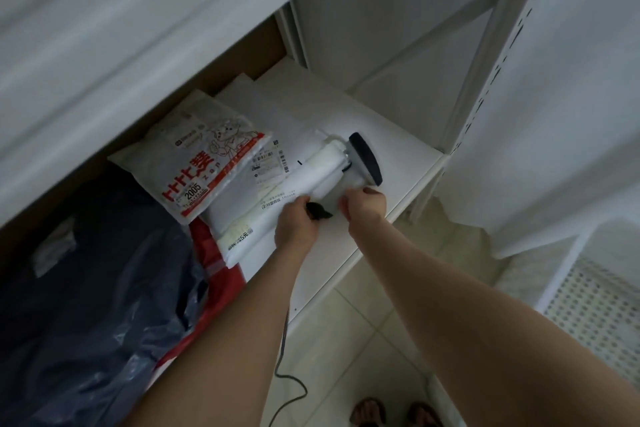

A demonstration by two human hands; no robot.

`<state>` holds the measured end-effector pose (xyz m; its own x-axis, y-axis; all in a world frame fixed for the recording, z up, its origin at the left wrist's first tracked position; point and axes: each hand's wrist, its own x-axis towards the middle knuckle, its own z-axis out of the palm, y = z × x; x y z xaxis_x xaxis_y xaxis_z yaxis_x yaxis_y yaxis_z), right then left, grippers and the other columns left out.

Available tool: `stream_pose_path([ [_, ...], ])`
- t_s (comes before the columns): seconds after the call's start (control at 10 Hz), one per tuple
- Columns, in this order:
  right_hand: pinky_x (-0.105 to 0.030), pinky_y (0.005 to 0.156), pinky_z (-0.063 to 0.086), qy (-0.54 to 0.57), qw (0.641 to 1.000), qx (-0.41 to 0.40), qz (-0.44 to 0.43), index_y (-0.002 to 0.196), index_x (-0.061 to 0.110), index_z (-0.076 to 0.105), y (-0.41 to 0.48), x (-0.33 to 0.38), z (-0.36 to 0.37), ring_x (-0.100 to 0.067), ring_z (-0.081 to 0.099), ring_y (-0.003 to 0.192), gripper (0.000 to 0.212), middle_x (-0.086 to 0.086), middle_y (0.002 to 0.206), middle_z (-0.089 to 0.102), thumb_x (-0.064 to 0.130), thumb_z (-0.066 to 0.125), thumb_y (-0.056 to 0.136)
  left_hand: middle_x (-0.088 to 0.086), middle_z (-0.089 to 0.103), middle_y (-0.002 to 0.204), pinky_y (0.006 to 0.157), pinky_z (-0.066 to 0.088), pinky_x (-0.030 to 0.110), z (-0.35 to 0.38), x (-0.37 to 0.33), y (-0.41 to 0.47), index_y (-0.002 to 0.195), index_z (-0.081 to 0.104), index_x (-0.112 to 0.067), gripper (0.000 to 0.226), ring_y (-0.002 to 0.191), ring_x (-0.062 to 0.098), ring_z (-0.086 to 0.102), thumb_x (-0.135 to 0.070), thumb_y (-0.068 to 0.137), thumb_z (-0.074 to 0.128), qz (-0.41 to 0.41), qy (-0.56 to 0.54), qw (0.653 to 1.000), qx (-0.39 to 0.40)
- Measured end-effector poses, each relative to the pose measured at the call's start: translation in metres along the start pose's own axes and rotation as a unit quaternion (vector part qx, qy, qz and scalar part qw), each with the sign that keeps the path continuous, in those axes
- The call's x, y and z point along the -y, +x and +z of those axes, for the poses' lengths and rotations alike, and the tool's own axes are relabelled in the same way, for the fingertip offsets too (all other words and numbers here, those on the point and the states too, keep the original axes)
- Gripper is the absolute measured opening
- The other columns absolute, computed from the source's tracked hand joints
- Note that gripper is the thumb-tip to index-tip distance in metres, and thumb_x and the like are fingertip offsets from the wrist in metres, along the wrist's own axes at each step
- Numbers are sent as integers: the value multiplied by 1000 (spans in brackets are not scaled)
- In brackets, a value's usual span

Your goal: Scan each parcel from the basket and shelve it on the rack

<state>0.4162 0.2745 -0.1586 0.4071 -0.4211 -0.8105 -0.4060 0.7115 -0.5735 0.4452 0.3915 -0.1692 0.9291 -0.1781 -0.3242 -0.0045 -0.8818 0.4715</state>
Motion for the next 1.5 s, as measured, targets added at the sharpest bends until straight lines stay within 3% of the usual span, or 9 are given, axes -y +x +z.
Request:
stream_pose_path([
  [0.1, -24, 51, 42, -11, 1000, 2, 14, 110, 10, 58, -11, -1, 0, -18, 50, 59, 19, -11, 83, 58, 10, 54, 92, 8, 52, 136, 103, 43, 43, -1, -1, -8, 139, 44, -16, 51, 125, 26, 49, -8, 90, 57, -12, -9, 1000, 20],
  [0.2, -27, 61, 47, -22, 999, 11, 23, 86, 7, 55, -19, -1, -5, -18, 50, 61, 7, -9, 76, 54, 5, 52, 92, 8, 44, 144, 107, 39, 42, -6, -3, -16, 145, 35, -14, 58, 131, 25, 43, -8, 92, 56, -35, -13, 999, 40],
  [0.6, -41, 94, 52, -51, 998, 45, 8, 80, 13, 53, -37, -9, -11, -23, 54, 82, 17, -9, 87, 55, 0, 52, 91, 13, 41, 144, 105, 41, 42, -11, -7, -31, 149, 27, -14, 61, 130, 29, 44, -14, 94, 54, -41, -6, 994, 101],
  [0.8, -40, 97, 50, -94, 993, 64, 12, 104, 11, 53, -51, -6, -21, -13, 45, 72, 14, -3, 86, 51, 9, 60, 92, 14, 38, 146, 107, 39, 41, -17, -11, -36, 149, 25, -12, 63, 131, 29, 42, -13, 94, 55, -46, -11, 994, 101],
  [1.0, -39, 96, 48, -105, 993, 61, 15, 118, 8, 52, -62, -7, -26, -15, 44, 76, 25, -10, 108, 51, 7, 57, 93, 14, 38, 146, 105, 42, 40, -27, -18, -42, 149, 27, -12, 65, 131, 29, 42, -15, 92, 58, -43, -19, 994, 98],
  [1.1, -35, 89, 47, -114, 991, 68, 22, 113, 18, 46, -71, -8, -30, -15, 43, 78, 28, -8, 105, 47, 6, 59, 92, 15, 39, 146, 106, 41, 38, -33, -18, -50, 149, 27, -11, 64, 132, 29, 42, -13, 92, 58, -43, -13, 994, 100],
  [1.2, -37, 102, 42, -111, 992, 65, 9, 132, 8, 48, -82, -6, -33, -24, 48, 109, 41, -10, 121, 49, 6, 59, 92, 15, 39, 146, 106, 39, 35, -44, -22, -59, 148, 28, -10, 64, 133, 28, 41, -13, 92, 57, -41, -9, 994, 103],
  [1.3, -37, 108, 38, -127, 991, 49, -11, 150, 7, 33, -104, 2, -36, -28, 43, 131, 61, -14, 146, 43, 6, 58, 94, 15, 38, 146, 104, 38, 33, -60, -32, -71, 148, 28, -10, 64, 132, 28, 41, -13, 92, 58, -38, -10, 993, 109],
  [1.5, -22, 70, 41, -160, 984, 55, -53, 147, 6, 39, -163, 17, -43, -24, 51, 108, 58, -13, 141, 49, 8, 60, 93, 15, 40, 144, 99, 40, 33, -95, -52, -105, 147, 30, -12, 60, 128, 29, 44, -15, 93, 57, -22, -21, 994, 104],
])
